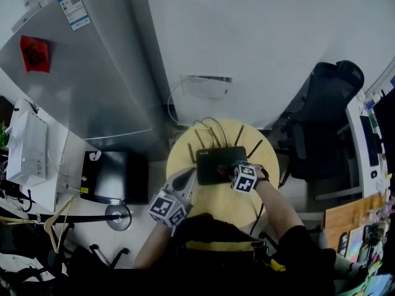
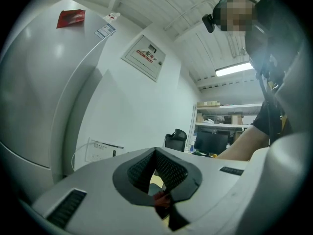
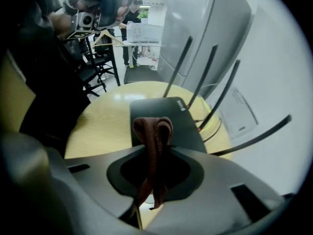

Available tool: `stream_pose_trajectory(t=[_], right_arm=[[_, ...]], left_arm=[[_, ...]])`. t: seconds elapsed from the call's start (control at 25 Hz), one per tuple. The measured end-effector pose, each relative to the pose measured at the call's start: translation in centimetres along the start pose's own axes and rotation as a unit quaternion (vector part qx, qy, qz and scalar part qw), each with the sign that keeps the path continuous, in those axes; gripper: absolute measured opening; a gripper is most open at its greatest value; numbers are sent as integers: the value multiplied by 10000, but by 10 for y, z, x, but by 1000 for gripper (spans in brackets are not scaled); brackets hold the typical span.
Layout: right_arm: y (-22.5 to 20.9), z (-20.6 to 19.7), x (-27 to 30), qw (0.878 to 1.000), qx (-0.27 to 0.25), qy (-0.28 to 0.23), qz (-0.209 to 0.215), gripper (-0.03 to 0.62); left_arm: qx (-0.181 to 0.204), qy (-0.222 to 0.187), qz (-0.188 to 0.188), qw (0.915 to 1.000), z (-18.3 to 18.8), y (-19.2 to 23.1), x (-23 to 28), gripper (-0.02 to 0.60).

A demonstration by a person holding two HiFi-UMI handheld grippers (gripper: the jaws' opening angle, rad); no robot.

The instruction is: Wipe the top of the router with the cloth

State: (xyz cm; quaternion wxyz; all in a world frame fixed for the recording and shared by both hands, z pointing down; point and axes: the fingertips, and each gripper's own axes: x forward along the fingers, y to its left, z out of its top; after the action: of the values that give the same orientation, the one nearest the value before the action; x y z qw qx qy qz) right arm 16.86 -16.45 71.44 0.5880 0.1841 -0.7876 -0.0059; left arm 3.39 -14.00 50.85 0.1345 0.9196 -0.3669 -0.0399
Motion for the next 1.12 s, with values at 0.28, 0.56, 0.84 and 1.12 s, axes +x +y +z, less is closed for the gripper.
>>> stream_pose_trajectory(t=[0.28,0.56,0.84,1.12], right_arm=[[-73,5,4,9797,-601,251,-1896,61],[-107,0,28,9651,-651,817,-2400,62],[-85,-12,44,9784,-320,1129,-1700,63],[-66,-27,44,9868,36,1083,-1205,63]], left_arm=[[-128,35,533,9985,-7,17,-18,-6],[-203,-13,1076,9940,-11,39,-48,-6],[-235,10,1120,9934,-13,38,-52,-6],[-151,11,834,9964,-11,30,-41,-6]])
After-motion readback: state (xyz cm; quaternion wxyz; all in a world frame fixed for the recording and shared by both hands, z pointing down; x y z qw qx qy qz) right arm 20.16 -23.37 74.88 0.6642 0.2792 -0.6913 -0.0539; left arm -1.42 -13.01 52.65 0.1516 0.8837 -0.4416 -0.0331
